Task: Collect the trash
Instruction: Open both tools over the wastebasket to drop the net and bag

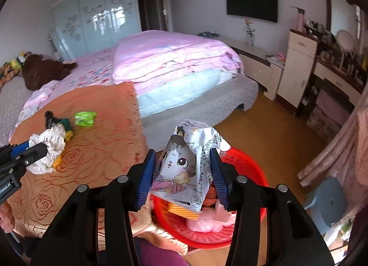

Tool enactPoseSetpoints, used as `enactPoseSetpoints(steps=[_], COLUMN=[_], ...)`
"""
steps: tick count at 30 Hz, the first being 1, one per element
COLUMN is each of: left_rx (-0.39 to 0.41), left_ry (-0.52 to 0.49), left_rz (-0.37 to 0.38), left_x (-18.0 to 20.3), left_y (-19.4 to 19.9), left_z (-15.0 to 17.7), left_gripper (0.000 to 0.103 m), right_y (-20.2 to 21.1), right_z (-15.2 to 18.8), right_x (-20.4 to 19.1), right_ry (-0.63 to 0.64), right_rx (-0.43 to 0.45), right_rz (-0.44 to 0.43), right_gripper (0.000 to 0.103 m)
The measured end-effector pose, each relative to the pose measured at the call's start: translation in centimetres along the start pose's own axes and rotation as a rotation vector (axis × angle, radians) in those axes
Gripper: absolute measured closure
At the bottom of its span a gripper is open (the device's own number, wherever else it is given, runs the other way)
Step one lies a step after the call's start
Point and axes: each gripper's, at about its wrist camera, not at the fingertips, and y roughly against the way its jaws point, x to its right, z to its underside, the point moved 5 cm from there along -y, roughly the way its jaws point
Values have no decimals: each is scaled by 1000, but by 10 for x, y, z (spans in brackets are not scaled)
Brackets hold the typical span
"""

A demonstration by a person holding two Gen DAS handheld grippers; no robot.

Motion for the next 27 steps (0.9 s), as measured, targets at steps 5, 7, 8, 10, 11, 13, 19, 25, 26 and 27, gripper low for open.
enactPoseSetpoints(steps=[5, 7, 8, 10, 11, 13, 19, 25, 26, 27], left_rx=[-18, -26, -31, -46, -59, -74, -139, -185, -194, -198], left_ry=[-34, -45, -49, -51, -51, -58, -98, -103, -103, -103], left_rz=[49, 71, 84, 111, 130, 148, 213, 259, 265, 268], left_x=[26, 36, 42, 54, 61, 71, 101, 116, 118, 118], left_y=[-13, -19, -23, -31, -37, -44, -70, -88, -91, -92], left_z=[-7, -9, -10, -11, -11, -10, -4, 2, 3, 4], left_gripper=[74, 74, 74, 74, 74, 74, 74, 74, 74, 72], right_y=[-3, -3, -4, -5, -6, -11, -19, -27, -29, -30], right_z=[2, 4, 5, 8, 9, 12, 21, 25, 27, 28], right_x=[30, 38, 42, 48, 51, 56, 68, 74, 75, 75], right_ry=[-73, -96, -105, -117, -123, -139, -203, -223, -230, -235], right_rx=[-2, -2, -3, -6, -12, -27, -71, -96, -104, -111], right_rz=[23, 29, 32, 39, 41, 44, 15, 6, 0, -2], right_gripper=[57, 57, 57, 56, 56, 56, 56, 55, 55, 55])
